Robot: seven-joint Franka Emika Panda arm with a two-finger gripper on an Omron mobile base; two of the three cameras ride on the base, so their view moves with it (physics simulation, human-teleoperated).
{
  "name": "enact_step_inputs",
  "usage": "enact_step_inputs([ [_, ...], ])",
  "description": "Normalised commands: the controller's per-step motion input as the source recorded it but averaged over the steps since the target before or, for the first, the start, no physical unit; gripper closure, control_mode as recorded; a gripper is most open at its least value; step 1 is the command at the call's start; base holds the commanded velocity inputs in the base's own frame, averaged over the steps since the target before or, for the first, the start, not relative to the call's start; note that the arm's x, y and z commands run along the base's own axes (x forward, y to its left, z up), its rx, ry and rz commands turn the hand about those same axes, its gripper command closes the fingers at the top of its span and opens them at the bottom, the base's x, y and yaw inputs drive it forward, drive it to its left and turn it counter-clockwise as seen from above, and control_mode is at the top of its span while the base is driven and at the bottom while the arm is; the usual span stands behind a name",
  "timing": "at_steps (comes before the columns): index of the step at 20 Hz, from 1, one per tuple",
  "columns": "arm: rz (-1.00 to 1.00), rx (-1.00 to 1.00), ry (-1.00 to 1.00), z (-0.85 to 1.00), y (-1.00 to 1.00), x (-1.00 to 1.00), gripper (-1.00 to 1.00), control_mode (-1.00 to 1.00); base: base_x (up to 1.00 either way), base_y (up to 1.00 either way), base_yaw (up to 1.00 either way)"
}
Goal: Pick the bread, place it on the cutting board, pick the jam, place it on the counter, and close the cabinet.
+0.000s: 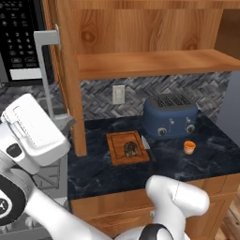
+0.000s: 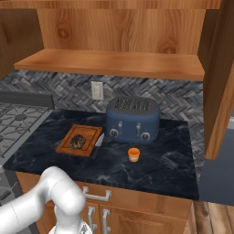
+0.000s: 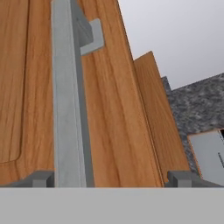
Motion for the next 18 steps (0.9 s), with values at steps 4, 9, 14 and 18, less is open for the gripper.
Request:
enact_step_inputs([
  [4,0.02,0.0,0.0,0.0,-0.41,0.0,-1.0,-1.0,0.0,0.0,0.0],
  [9,0.03,0.01,0.0,0.0,-0.43,0.0,-1.0,-1.0,0.0,0.0,0.0],
  [14,0.03,0.01,0.0,0.0,-0.43,0.01,-1.0,-1.0,0.0,0.0,0.0],
  [18,0.04,0.02,0.0,0.03,-0.45,0.02,-1.0,-1.0,0.0,0.0,0.0],
])
